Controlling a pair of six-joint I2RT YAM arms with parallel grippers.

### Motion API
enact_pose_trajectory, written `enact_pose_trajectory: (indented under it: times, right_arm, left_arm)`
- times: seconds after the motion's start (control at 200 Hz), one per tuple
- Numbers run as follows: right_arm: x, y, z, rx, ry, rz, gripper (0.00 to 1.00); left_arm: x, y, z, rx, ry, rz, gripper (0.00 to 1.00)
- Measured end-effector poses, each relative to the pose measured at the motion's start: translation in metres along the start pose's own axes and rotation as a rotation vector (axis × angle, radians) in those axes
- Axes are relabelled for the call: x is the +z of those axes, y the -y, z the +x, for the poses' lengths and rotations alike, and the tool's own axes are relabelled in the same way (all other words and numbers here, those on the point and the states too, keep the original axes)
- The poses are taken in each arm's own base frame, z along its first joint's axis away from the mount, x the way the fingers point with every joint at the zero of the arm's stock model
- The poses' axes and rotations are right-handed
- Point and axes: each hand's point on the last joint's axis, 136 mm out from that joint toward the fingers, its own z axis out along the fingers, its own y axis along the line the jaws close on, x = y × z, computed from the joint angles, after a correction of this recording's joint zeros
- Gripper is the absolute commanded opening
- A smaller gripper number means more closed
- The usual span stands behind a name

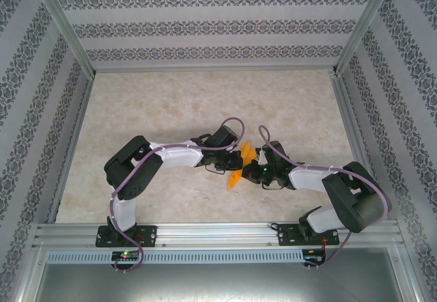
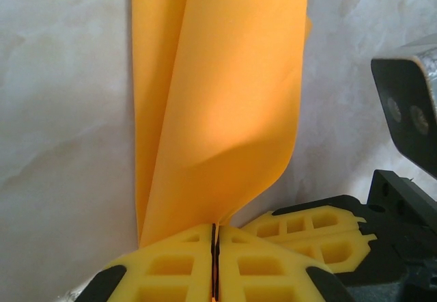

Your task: Fold a paper plane with a square sheet of paper (pick it up from the middle)

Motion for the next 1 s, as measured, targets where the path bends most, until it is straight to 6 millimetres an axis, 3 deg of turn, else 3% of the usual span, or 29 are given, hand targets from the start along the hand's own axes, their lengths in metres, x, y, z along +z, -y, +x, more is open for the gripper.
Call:
enact_pose_trajectory:
  times: [1.004]
  right_arm:
    - [-0.01, 0.01, -0.002, 0.045, 0.032, 0.009, 0.02]
  left_arm:
    - [0.017, -0.003, 0.0, -0.014, -0.015, 0.031, 0.13]
